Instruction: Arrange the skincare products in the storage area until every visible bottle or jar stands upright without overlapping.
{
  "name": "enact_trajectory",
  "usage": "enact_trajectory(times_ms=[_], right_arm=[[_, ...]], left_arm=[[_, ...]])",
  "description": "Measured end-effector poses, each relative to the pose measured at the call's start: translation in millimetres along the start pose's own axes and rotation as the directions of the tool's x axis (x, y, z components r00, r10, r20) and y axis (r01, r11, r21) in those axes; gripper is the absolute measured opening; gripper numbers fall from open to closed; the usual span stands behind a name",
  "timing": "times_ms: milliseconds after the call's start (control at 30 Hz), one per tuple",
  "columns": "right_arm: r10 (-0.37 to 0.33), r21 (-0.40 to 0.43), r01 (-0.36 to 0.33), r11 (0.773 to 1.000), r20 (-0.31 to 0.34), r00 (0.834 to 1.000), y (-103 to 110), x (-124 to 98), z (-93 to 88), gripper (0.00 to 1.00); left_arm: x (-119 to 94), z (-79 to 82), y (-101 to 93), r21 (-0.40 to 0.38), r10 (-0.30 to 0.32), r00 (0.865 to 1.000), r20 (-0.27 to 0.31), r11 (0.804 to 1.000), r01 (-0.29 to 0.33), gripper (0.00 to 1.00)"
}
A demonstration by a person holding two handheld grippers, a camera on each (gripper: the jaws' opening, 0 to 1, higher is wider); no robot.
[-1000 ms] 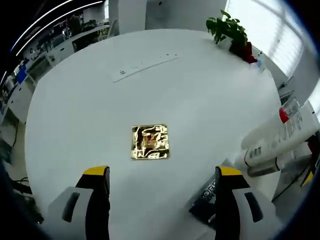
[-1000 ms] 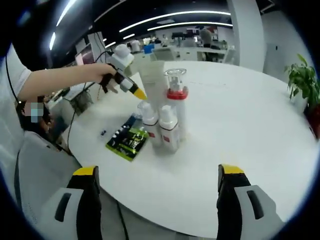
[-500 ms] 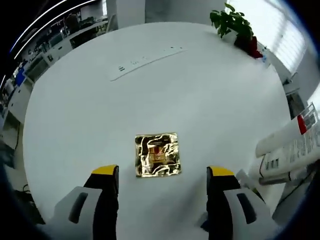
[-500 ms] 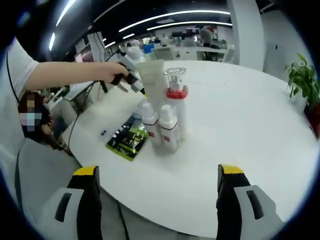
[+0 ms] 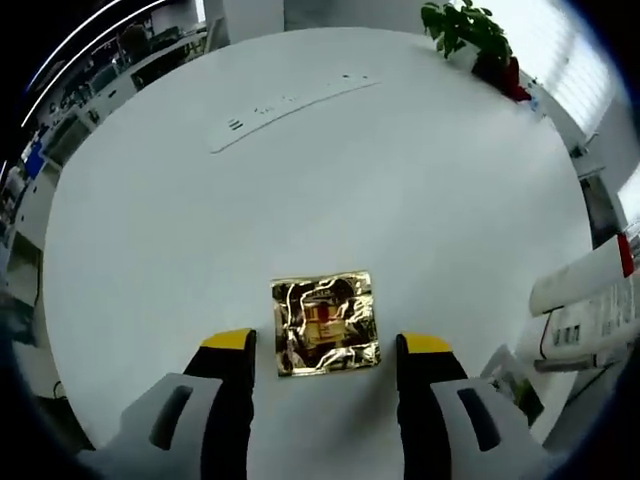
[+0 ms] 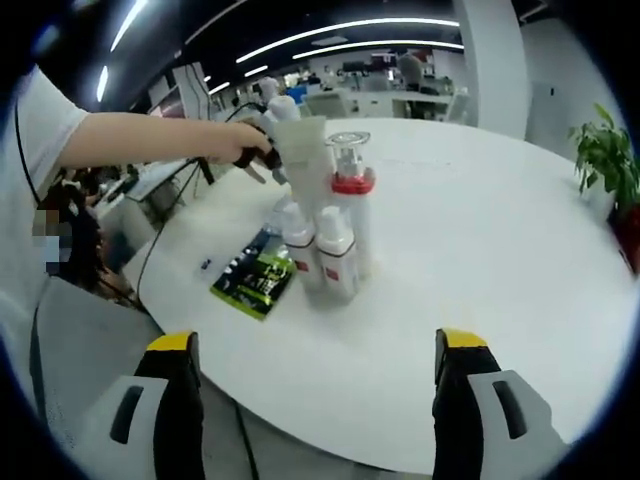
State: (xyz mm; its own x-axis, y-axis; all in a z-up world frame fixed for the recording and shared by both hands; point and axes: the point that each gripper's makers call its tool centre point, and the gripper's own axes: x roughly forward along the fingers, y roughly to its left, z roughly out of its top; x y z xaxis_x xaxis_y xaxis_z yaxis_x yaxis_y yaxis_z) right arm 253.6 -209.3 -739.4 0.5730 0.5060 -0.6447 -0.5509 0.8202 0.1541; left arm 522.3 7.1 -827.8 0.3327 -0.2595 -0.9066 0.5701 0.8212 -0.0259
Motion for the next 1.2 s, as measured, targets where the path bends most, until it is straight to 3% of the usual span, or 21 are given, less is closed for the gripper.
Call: enact_trajectory(times_ms=[167,600,900,1200], right_arm=[[-0.002,0.003,0.002,1.0,0.001,1.0,-1,0,0.2,0.96],[-0.003,-0.001,0.003,1.0,0.0,1.0,-1,0,0.4,0.96],[0.0,-0.005,0.0,1.0,0.005,1.0,0,0,1.5,0.96],[0.011,-0.007,-0.011,1.0,0.025,1.0,2,-1,5.9,0.96]], left_arm=[[2,2.9,4.3,0.01,0.01,1.0,-0.005,1.0,-0.01,0.43],[3,8.5,1.9,0.029,0.03,0.999,0.023,0.999,-0.031,0.38],[-13,1.5,-6.3,0.022,0.028,0.999,0.032,0.999,-0.028,0.37],[-37,-12.2,-9.7,-0.006,0.034,0.996,0.078,0.999,-0.033,0.37]])
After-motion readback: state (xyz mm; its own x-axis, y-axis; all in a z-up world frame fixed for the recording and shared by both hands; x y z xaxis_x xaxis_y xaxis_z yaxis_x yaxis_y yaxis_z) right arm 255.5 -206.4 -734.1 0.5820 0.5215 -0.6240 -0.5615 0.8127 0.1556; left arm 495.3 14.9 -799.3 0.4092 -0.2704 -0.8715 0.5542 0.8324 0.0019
